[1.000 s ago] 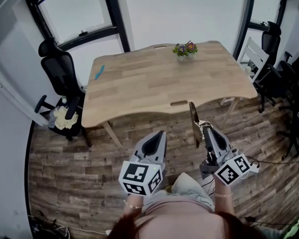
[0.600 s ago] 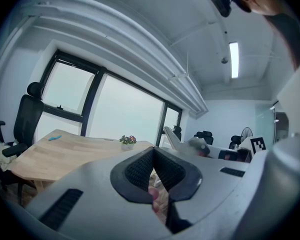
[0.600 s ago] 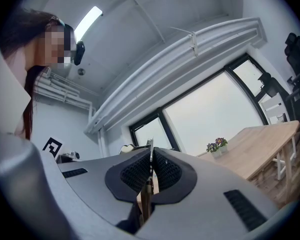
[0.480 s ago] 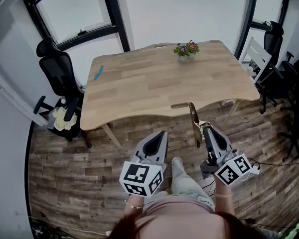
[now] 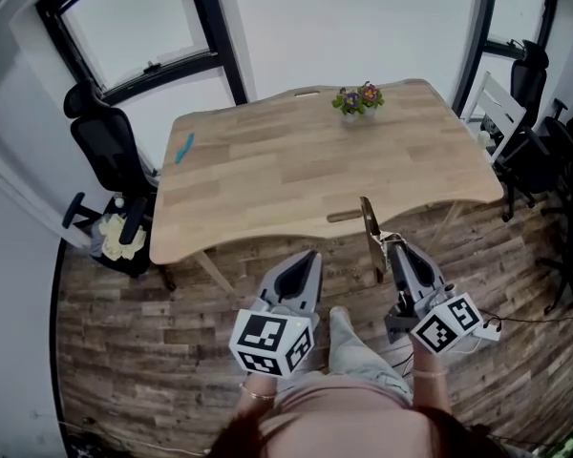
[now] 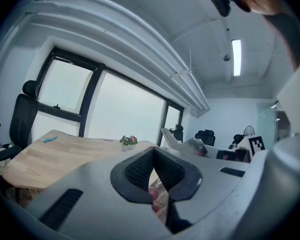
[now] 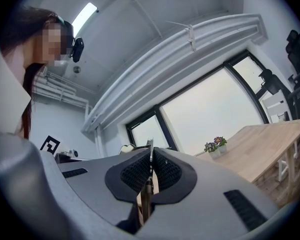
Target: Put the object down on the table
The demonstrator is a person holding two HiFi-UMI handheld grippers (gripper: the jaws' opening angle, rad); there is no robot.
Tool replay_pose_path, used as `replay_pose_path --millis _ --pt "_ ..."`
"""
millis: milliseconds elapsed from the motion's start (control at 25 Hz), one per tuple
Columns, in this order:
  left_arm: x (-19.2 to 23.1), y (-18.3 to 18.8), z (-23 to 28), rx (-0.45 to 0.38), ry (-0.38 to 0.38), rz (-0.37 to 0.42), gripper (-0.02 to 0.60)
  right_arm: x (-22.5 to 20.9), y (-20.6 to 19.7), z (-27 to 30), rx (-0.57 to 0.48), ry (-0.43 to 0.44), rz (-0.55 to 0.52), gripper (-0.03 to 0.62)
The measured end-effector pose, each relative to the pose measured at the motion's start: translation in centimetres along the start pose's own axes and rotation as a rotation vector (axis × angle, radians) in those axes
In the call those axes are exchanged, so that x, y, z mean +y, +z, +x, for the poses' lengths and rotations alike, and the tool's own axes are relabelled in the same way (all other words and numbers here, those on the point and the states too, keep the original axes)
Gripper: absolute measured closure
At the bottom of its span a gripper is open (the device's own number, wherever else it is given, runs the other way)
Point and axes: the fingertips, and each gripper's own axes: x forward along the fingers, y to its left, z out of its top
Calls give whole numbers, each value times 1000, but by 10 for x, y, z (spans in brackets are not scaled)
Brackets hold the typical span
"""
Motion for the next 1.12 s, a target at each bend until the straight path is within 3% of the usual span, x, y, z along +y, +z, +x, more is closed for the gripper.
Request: replay_pose_path --millis 1120 --pt "33 23 150 62 13 53 581 -114 15 99 3 15 82 592"
